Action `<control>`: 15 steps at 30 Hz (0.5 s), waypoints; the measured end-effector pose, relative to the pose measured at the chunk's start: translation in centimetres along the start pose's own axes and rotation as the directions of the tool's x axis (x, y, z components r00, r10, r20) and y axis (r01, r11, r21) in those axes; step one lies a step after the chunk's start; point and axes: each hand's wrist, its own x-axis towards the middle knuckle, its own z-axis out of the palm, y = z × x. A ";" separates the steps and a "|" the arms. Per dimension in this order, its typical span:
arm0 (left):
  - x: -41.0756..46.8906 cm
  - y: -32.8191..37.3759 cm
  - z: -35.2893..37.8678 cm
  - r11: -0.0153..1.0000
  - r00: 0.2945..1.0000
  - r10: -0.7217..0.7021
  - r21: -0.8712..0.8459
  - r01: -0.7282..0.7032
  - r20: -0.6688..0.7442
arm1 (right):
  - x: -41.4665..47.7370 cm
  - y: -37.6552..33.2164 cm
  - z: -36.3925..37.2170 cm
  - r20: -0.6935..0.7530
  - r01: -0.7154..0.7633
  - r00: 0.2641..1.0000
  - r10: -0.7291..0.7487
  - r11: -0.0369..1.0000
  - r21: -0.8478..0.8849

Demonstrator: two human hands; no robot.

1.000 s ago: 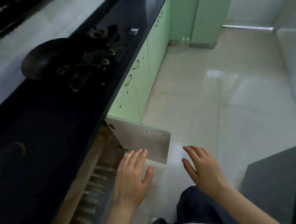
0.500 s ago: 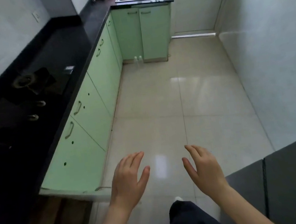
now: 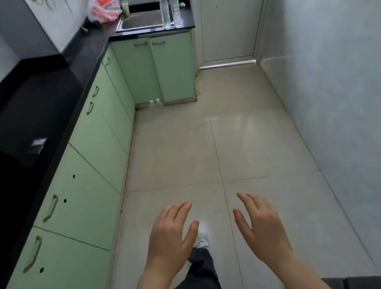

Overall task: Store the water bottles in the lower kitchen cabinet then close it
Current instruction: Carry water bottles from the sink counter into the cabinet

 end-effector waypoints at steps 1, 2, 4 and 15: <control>2.1 -0.5 0.7 1.000 1.000 0.005 -0.001 -0.005 0.000 | 2.0 0.7 0.6 0.005 -0.005 1.000 0.005 1.000 0.002; 4.4 -1.0 1.3 1.000 1.000 0.011 -0.003 -0.011 -0.005 | 4.3 1.3 1.1 0.005 -0.008 1.000 0.008 1.000 0.000; 9.5 -2.1 2.0 0.999 0.999 0.031 -0.021 -0.031 -0.020 | 9.4 2.3 1.8 -0.001 -0.006 1.000 0.006 1.000 -0.005; 40.0 -7.1 -0.7 0.990 0.989 0.121 -0.059 -0.126 -0.086 | 37.5 4.8 2.0 -0.067 -0.020 0.998 0.017 0.999 -0.039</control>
